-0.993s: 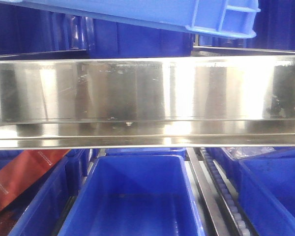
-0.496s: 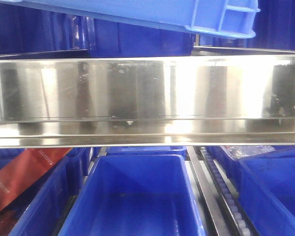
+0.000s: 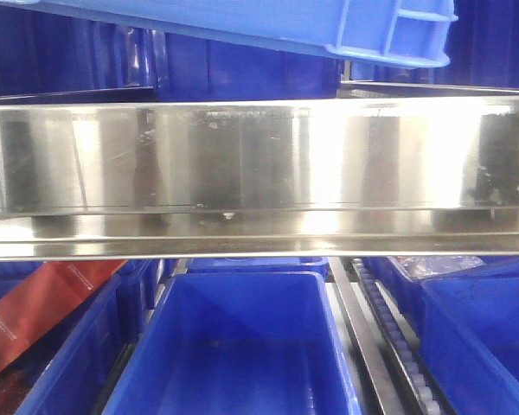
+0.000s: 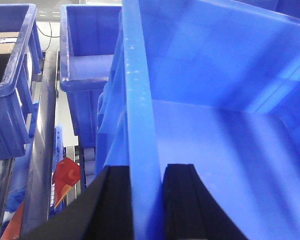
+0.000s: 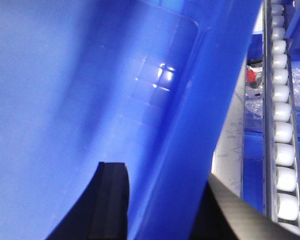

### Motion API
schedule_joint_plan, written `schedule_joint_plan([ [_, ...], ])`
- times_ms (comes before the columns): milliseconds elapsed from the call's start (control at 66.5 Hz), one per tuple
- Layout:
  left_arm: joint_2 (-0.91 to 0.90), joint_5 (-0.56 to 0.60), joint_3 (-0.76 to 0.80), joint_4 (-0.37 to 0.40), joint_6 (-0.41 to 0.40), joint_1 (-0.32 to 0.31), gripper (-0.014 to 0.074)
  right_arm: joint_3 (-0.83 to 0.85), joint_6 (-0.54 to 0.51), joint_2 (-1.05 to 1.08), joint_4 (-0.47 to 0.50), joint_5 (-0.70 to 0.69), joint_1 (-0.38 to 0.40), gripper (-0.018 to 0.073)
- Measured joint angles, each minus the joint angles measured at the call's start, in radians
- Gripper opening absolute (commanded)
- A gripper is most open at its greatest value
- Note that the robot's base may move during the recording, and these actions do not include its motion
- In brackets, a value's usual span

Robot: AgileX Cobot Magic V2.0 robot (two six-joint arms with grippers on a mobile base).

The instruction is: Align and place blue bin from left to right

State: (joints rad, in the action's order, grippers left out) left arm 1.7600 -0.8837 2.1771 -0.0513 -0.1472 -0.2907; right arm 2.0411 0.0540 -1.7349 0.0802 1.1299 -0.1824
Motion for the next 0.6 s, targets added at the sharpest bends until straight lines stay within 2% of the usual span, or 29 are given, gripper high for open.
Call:
schedule_joint_plan([
  [150,0.000,-0.007,0.000,0.000,0.000,0.000,-0.0111,0.000,0.000,0.000,0.000,0.000,0.000,-0.0069],
  [391,0.018,-0.137,0.000,-0.004,-0.012,0.006,-0.0111,0.008,0.000,-0.002,0.009,-0.019,0.019,-0.0069],
  [602,0.081,-0.172,0.000,0.014,-0.013,0.030,-0.0111,0.045,-0.008,-0.062,0.009,-0.055,0.029,-0.0069],
])
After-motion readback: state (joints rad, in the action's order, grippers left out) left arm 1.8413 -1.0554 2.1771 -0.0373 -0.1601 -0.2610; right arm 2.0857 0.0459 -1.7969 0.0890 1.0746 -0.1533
